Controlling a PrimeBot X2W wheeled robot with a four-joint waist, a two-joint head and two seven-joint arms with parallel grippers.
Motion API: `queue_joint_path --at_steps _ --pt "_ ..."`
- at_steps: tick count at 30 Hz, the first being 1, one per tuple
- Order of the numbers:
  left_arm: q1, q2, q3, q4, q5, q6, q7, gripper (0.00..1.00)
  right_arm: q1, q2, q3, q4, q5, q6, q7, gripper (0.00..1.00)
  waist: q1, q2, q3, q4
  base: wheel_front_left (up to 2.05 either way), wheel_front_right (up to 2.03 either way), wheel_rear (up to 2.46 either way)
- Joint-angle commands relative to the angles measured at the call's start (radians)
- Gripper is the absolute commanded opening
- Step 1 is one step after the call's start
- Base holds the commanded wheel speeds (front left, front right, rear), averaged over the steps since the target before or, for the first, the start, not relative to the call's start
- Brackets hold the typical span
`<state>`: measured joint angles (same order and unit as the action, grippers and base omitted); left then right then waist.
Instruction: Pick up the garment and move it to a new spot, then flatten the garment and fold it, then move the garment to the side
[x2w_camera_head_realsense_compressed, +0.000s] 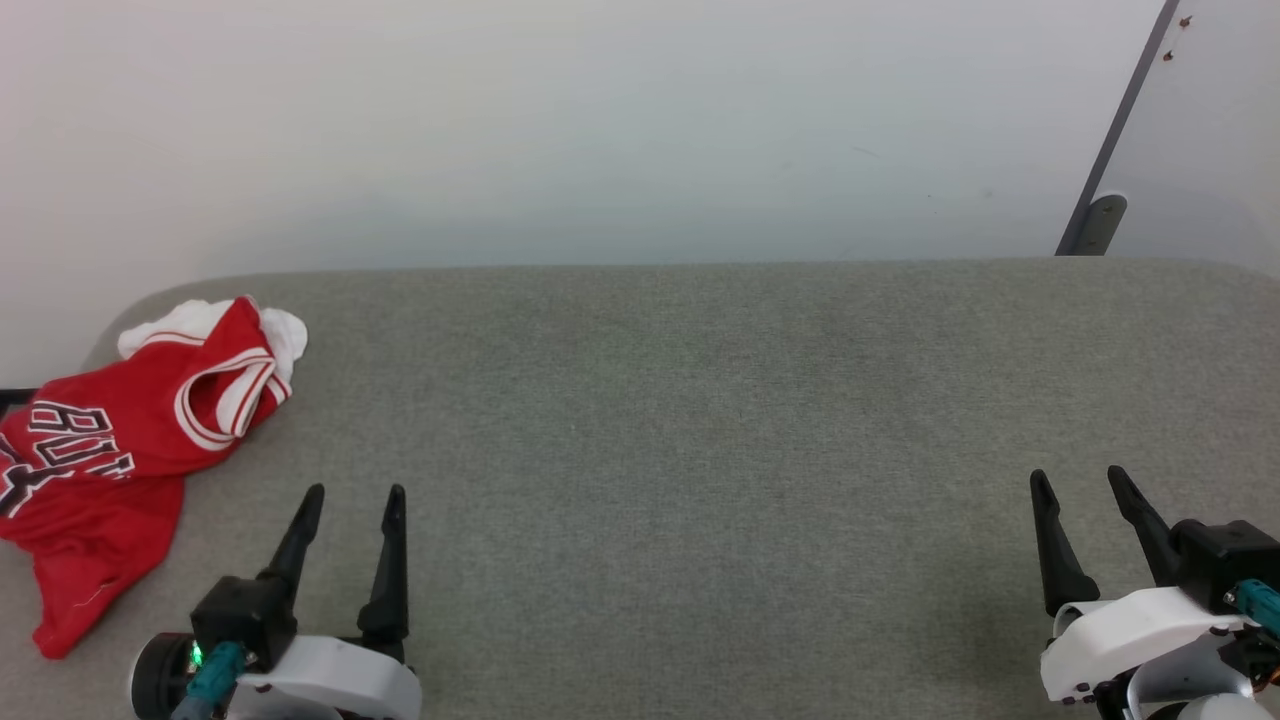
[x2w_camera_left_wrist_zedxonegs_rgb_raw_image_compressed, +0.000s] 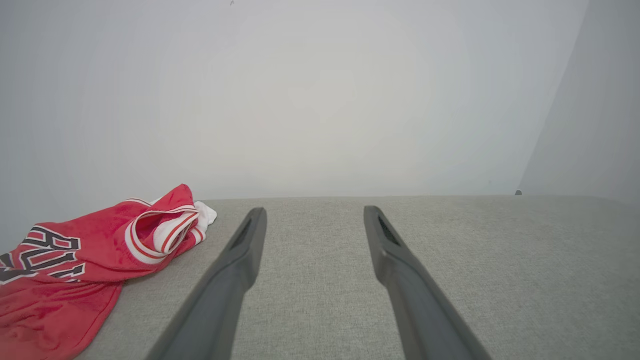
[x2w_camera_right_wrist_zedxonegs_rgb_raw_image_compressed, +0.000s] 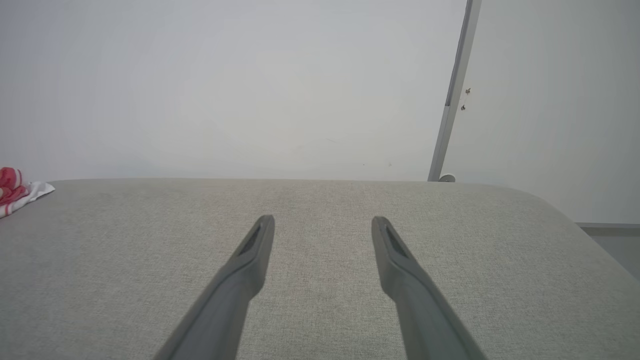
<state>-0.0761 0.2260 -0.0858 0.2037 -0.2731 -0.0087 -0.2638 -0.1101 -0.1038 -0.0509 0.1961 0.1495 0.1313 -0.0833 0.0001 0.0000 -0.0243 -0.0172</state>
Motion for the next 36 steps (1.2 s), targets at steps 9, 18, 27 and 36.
queue_joint_path --at_steps 9,18,27,36 --pt "-0.018 0.001 0.022 0.005 -0.022 0.014 0.001 1.00 0.006 -0.005 0.043 -0.002 0.008 -0.001 0.005 1.00 -0.0001 0.0000 -0.010 0.077 0.00 0.00 0.00" --pt "-0.025 0.018 0.046 0.006 -0.040 0.034 0.016 1.00 -0.038 -0.005 0.133 0.017 0.026 -0.001 0.012 1.00 -0.0001 0.0000 -0.035 0.235 0.00 0.00 0.00" --pt "-0.011 0.027 0.070 -0.016 -0.064 0.054 0.034 1.00 -0.075 -0.008 0.202 0.052 0.048 -0.001 0.001 1.00 -0.0001 0.0000 -0.050 0.362 0.00 0.00 0.00" --pt "-0.004 0.022 0.069 -0.048 -0.087 0.058 0.068 1.00 -0.084 -0.008 0.213 0.072 0.056 -0.001 -0.008 1.00 -0.0001 0.0000 -0.048 0.426 0.00 0.00 0.00"
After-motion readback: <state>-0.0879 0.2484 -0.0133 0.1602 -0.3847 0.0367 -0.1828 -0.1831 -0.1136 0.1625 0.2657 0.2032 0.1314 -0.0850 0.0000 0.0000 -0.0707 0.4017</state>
